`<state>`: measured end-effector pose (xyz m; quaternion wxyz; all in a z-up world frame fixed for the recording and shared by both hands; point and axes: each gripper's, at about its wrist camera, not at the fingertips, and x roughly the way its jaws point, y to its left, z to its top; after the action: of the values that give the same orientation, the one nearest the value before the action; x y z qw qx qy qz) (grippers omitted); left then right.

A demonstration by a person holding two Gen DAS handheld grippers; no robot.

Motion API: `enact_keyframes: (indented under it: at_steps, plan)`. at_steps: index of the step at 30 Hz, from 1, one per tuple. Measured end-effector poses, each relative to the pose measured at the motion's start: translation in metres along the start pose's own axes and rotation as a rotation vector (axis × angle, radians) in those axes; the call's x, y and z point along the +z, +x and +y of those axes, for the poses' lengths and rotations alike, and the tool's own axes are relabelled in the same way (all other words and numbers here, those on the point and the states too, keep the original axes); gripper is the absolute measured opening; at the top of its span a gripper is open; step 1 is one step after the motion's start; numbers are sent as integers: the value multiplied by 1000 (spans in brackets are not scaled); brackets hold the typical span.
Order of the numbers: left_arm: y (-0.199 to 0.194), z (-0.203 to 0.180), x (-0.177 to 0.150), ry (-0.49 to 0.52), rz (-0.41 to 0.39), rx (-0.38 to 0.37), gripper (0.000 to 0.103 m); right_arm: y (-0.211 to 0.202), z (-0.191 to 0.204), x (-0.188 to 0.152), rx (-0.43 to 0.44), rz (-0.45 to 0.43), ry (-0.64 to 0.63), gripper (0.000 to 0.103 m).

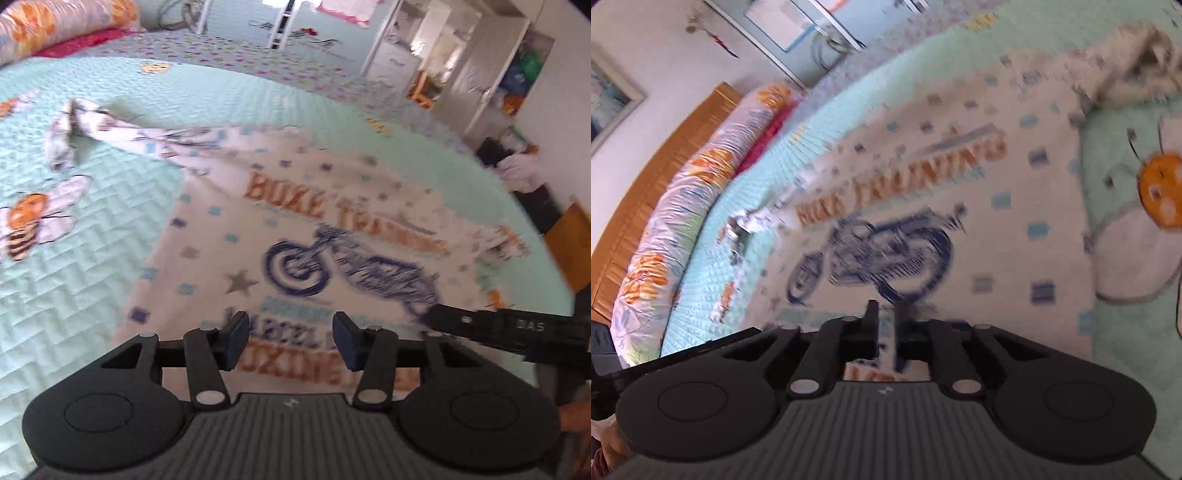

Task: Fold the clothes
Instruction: 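Open both grippers and release the hem, hovering over the shirt front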

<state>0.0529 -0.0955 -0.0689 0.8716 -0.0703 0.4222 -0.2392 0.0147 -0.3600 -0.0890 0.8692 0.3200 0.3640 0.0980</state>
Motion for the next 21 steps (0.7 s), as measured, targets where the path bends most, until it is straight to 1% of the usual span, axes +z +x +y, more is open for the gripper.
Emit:
enact_keyframes:
  at_steps: [1,2,3,4,5,6,7,8,9,10,11,12,13,14,15,16,17,19,20,21]
  plan:
    - [8,0,2,4,15,-7,60,7,1,4,-3,8,-10,27]
    - [25,1,2,8,57,33,60,15,2,9,-6,16,-20,30]
    - [39,3,2,6,78,68,57,22,2,13,-9,24,-29,31]
    - [42,3,3,11,64,81,59,27,-1,17,-24,16,-24,24]
    - [43,-2,8,24,60,101,59,32,-5,20,-45,2,-13,2]
    - [43,-6,13,29,61,122,59,36,-10,24,-65,-12,-2,0]
    - [41,-10,18,27,56,135,57,34,-11,26,-73,-42,13,1]
    - [36,-14,23,33,30,122,57,27,-9,27,-63,-76,16,11]
    - [31,-19,26,50,-3,92,59,20,-6,26,-50,-109,14,17]
    - [28,-22,29,64,-29,70,62,13,-3,25,-37,-143,11,29]
    - [31,-24,29,72,-36,72,65,16,-4,24,-50,-139,7,38]
    - [43,-24,27,72,-8,105,74,22,-6,21,-73,-122,2,39]
    - [61,-21,22,67,50,154,75,28,-9,19,-97,-105,-3,37]
    - [72,-21,15,92,55,185,80,34,-10,15,-108,-127,-38,27]
    - [70,-30,9,149,22,208,85,35,-10,14,-123,-140,-65,22]
    - [69,-39,6,190,31,240,85,36,-9,13,-141,-145,-84,17]
    - [67,-43,6,195,49,257,85,34,-6,16,-153,-130,-82,17]
    - [59,-43,8,160,101,255,84,23,1,18,-167,-92,-65,19]
    - [51,-41,8,140,123,247,84,13,6,14,-157,-90,-59,23]
    - [42,-41,5,127,141,237,83,3,9,5,-144,-91,-59,25]
